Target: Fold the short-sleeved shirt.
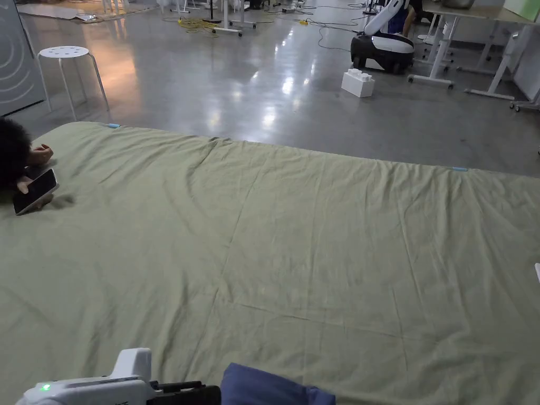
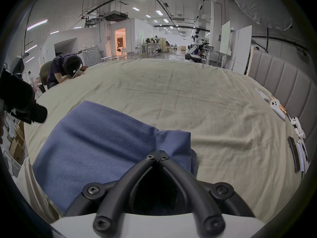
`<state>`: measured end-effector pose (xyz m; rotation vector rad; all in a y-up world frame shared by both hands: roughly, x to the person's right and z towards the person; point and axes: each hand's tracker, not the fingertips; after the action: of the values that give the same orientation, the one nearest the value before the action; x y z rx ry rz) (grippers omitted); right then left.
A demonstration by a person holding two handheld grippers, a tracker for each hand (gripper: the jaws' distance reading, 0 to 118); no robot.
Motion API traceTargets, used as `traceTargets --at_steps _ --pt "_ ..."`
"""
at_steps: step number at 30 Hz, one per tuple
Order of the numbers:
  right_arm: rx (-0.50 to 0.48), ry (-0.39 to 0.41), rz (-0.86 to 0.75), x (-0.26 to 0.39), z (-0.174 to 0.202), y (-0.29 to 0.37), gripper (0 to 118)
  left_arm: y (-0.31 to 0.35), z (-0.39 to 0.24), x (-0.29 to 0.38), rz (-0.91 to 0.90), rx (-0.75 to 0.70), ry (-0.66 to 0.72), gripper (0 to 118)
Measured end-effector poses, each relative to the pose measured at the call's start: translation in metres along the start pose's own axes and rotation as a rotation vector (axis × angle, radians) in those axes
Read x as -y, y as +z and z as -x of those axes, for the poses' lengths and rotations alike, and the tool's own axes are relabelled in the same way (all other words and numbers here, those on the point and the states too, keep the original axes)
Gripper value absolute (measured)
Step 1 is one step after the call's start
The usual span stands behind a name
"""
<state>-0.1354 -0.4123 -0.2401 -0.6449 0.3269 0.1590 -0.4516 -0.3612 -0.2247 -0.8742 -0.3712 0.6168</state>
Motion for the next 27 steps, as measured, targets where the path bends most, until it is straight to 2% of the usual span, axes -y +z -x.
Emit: traceTargets --at_steps 2,10,13,15,16,18,21,22,25,27 --pt "-0.004 -0.004 0.001 -0.001 0.0 0.001 0 -0.016 0.01 -0.002 0.045 0.012 0.052 91" --pt "-0.018 0.001 -0.004 0.007 -0.008 -0.007 0 -0.082 0.041 -0.005 0.224 0.219 0.269 91" --pt "-0.023 -0.001 -0.005 0.006 -0.008 -0.005 0 -0.105 0.043 0.001 0.258 0.278 0.304 87" --pt "-0.026 -0.005 -0.003 0.006 -0.01 -0.005 0 -0.112 0.042 0.001 0.242 0.267 0.291 83" --pt "-0.027 -0.005 -0.003 0.005 -0.01 -0.004 0 -0.113 0.042 -0.001 0.236 0.264 0.288 76" --pt "-0.025 -0.005 0.0 0.005 -0.011 -0.004 0 -0.109 0.021 0.008 0.235 0.233 0.276 55" --pt "-0.038 -0.013 -0.004 0.004 -0.013 -0.002 0 -0.104 0.022 0.009 0.246 0.256 0.293 44" --pt "-0.039 -0.01 -0.007 0.005 -0.013 -0.002 0 -0.102 0.019 0.009 0.248 0.258 0.292 35" --pt "-0.037 -0.008 -0.016 0.004 -0.011 0.001 0 -0.103 0.018 0.008 0.238 0.277 0.289 27" --pt "-0.031 -0.006 -0.021 0.001 -0.011 0.004 0 -0.099 0.011 0.007 0.231 0.287 0.278 26"
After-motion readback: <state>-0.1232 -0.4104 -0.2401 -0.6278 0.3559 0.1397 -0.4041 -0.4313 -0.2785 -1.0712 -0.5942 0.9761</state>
